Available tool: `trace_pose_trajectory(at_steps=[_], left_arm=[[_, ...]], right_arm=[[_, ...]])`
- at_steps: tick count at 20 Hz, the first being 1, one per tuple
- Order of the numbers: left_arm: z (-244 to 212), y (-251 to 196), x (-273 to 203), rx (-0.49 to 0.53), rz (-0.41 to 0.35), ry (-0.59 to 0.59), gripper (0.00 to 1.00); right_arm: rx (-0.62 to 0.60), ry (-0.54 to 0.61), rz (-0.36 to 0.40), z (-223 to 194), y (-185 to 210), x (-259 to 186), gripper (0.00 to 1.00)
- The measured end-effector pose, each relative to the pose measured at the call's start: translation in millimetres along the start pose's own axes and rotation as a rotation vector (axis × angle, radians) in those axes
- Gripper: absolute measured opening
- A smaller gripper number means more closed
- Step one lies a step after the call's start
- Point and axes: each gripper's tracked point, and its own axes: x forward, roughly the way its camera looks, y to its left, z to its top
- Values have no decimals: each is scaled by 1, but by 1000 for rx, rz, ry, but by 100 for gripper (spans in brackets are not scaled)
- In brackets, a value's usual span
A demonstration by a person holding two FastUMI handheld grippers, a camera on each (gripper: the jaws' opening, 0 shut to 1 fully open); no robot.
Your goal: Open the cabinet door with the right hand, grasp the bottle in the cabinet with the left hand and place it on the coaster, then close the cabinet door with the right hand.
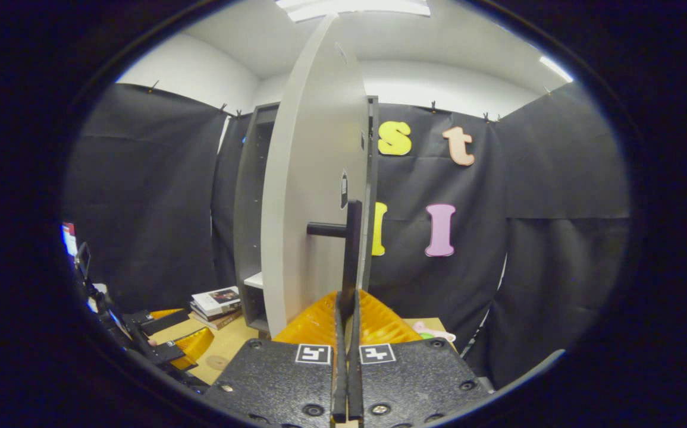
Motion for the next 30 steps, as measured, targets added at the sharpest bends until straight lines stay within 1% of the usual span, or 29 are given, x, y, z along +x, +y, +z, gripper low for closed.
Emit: trace_pose_trajectory(at_steps=[2,6,9,11,12,13,14,16,17,19,21,22,24,25,27,29,30], left_arm=[[-1,-2,0,-2,0,0,95],[-2,-11,0,-9,-11,3,95],[-3,-19,3,-26,-29,5,95],[-4,-22,4,-28,-33,7,95],[-4,-23,5,-26,-32,6,95],[-5,-23,6,-24,-34,7,95],[-5,-23,7,-23,-35,9,95],[-3,-31,7,-25,-41,4,95],[-2,-32,7,-24,-43,1,95],[-2,-31,9,-16,-43,2,95],[-1,-29,11,-2,-36,6,95],[2,-25,12,3,-30,3,95],[9,-19,17,14,-22,-13,95],[13,-15,22,23,-19,-18,95],[20,-10,31,39,-17,-22,95],[26,-5,42,50,-13,-29,95],[30,0,48,63,0,-30,95]], right_arm=[[-11,-1,-24,-1,-8,1,4],[-22,-11,-47,0,-17,1,4],[42,-19,-54,-3,-22,-3,4],[73,-34,-61,-6,-31,-14,4],[90,-61,-39,-4,-33,-24,4],[105,-83,-33,0,-38,-34,4],[101,-85,-44,-2,-48,-41,4],[80,-87,-98,-8,-71,-52,4],[81,-86,-109,-8,-74,-54,4],[107,-78,-119,-14,-77,-53,4],[127,-75,-113,-20,-80,-48,4],[133,-73,-112,-22,-82,-44,7],[136,-81,-110,-22,-86,-36,20],[135,-81,-106,-23,-84,-33,39],[131,-91,-101,-21,-84,-27,57],[133,-104,-90,-16,-82,-23,62],[129,-94,-95,-17,-83,-20,65]])
